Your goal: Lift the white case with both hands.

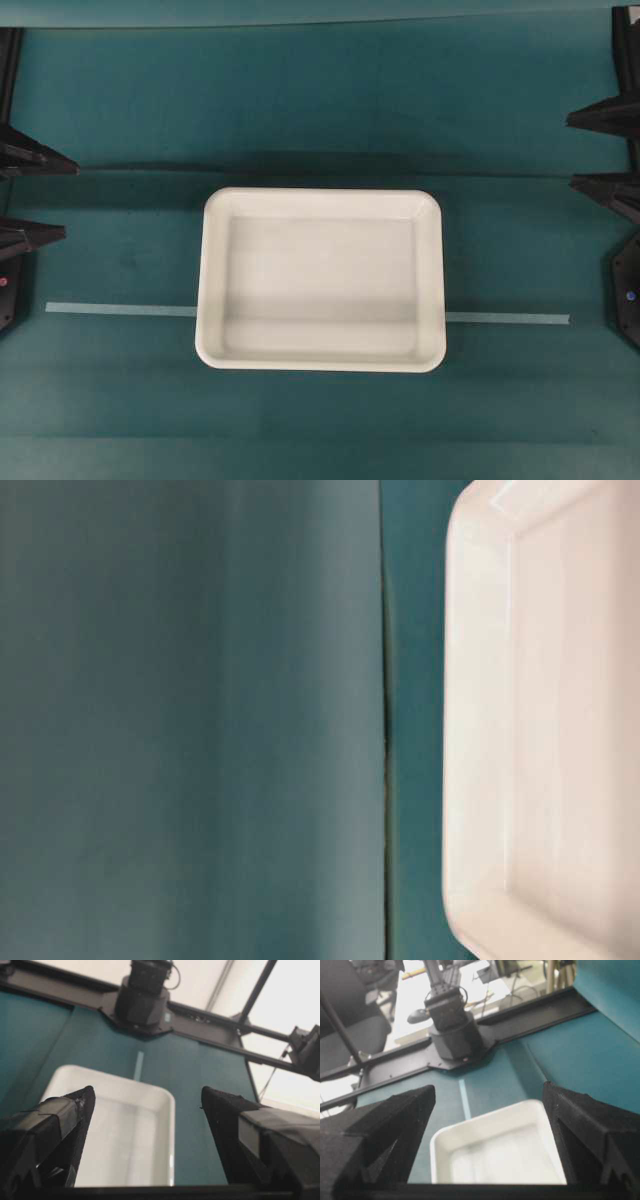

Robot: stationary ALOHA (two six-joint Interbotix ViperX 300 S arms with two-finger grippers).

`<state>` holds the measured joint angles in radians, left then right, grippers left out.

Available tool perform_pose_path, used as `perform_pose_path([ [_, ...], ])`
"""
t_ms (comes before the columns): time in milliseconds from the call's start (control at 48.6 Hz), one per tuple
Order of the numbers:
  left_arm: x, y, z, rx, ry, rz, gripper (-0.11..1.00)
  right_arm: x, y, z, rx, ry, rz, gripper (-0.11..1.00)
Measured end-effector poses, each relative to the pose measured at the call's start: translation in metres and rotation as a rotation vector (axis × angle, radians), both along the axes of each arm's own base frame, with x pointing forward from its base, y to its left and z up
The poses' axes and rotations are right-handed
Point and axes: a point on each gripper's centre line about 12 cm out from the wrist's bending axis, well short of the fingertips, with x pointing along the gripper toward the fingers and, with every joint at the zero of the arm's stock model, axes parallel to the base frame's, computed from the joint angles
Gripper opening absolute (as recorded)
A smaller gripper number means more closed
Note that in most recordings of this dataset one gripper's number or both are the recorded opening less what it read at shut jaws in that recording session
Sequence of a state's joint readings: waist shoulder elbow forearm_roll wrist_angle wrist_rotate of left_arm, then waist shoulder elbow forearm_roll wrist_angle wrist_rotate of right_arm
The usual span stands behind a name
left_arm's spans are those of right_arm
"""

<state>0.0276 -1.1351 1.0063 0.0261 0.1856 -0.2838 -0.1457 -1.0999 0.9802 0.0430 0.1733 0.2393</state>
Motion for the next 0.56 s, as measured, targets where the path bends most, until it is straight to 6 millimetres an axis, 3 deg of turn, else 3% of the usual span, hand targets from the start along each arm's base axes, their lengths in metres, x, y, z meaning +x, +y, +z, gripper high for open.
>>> perform_pose_path([
  [556,0.0002,0.0000,-0.0024,0.001,0.005,0.000,0.92,-0.0010,-0.0008,-0.0055,0.008,-0.009,-0.006,0.92],
])
